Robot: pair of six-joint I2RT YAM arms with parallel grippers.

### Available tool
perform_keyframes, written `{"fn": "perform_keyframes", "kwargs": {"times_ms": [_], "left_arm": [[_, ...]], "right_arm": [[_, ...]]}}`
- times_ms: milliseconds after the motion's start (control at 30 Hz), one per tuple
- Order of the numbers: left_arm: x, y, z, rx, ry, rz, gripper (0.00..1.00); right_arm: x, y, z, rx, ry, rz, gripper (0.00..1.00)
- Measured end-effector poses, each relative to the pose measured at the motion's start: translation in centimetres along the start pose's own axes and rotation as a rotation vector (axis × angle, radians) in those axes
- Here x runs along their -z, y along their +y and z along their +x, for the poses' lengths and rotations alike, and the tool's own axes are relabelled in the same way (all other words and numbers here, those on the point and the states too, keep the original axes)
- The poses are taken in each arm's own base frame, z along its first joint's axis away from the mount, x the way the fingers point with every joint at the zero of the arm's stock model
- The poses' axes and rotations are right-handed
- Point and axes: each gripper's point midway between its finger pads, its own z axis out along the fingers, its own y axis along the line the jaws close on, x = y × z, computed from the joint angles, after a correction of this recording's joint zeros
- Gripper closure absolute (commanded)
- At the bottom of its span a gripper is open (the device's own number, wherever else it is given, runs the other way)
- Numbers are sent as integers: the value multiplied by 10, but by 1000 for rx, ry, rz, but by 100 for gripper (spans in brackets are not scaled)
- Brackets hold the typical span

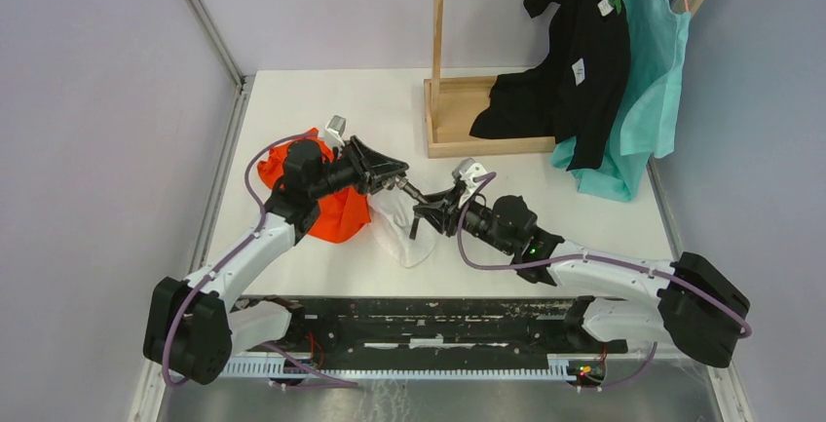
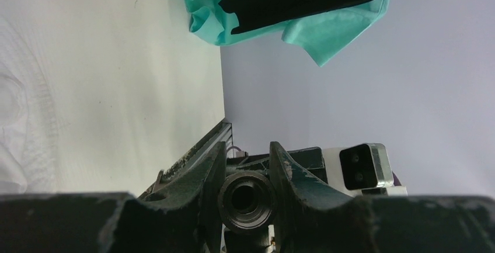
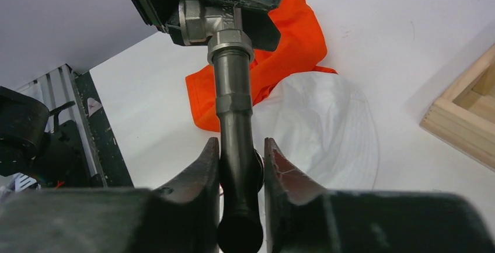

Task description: Install the water faucets

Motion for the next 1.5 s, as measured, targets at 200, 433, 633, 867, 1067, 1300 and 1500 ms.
{"fn": "perform_keyframes", "kwargs": {"times_ms": [200,433,633,867,1067,1300,1500], "left_arm": [[2,4,-2,8,-14,-14,97],[4,2,8,7,35,-1,43],[8,-14,20,-33,123,35,28],[7,-10,28,-31,194,34,28],[10,-3,35,-66,252,-7,26],[15,-2,39,-150,296,-32,34],[18,7,44,-166,325,-59,52]], "right_arm": [[-3,3,4,-36,17,-8,100],[8,1,1,-34,47,13,100],[24,-3,5,39,112,30,100],[28,-6,9,94,151,33,100],[29,-7,13,110,169,32,100],[28,-5,10,114,163,22,100],[28,-4,10,114,163,19,100]]}}
